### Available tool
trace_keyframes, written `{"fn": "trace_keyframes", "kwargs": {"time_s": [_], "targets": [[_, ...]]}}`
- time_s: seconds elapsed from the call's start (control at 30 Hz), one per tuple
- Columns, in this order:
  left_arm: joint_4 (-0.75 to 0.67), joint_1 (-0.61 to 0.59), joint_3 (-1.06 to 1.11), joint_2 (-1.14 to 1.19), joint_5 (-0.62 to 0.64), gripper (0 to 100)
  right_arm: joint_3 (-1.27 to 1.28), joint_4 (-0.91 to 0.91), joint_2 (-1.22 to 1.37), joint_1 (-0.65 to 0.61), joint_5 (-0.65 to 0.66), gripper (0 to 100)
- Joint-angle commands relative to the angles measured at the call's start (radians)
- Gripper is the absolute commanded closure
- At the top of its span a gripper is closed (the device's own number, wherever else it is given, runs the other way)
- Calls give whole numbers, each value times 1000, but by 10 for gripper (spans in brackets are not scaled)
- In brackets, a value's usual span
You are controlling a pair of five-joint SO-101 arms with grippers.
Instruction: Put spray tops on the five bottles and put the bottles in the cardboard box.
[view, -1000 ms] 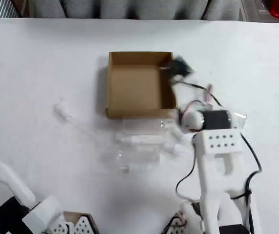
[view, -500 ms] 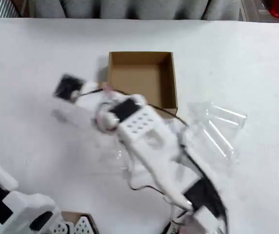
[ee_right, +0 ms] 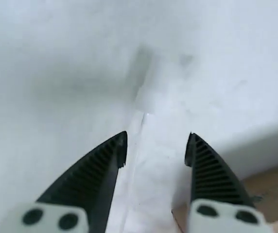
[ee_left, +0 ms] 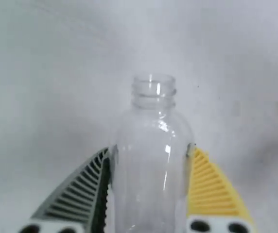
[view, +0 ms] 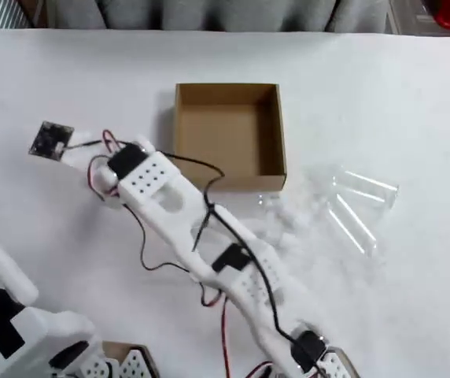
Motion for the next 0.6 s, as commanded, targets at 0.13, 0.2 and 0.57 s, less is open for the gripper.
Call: {"fn": "trace_keyframes", "kwargs": {"time_s": [0.13,0.2,0.57], "targets": [[20,22,-64,-12,14,979,-384,99,154,13,-95,822],[20,19,-64,-12,14,979,-414,93,206,18,-94,822],[21,41,-66,-12,14,980,-634,5,426,38,-126,822]]}}
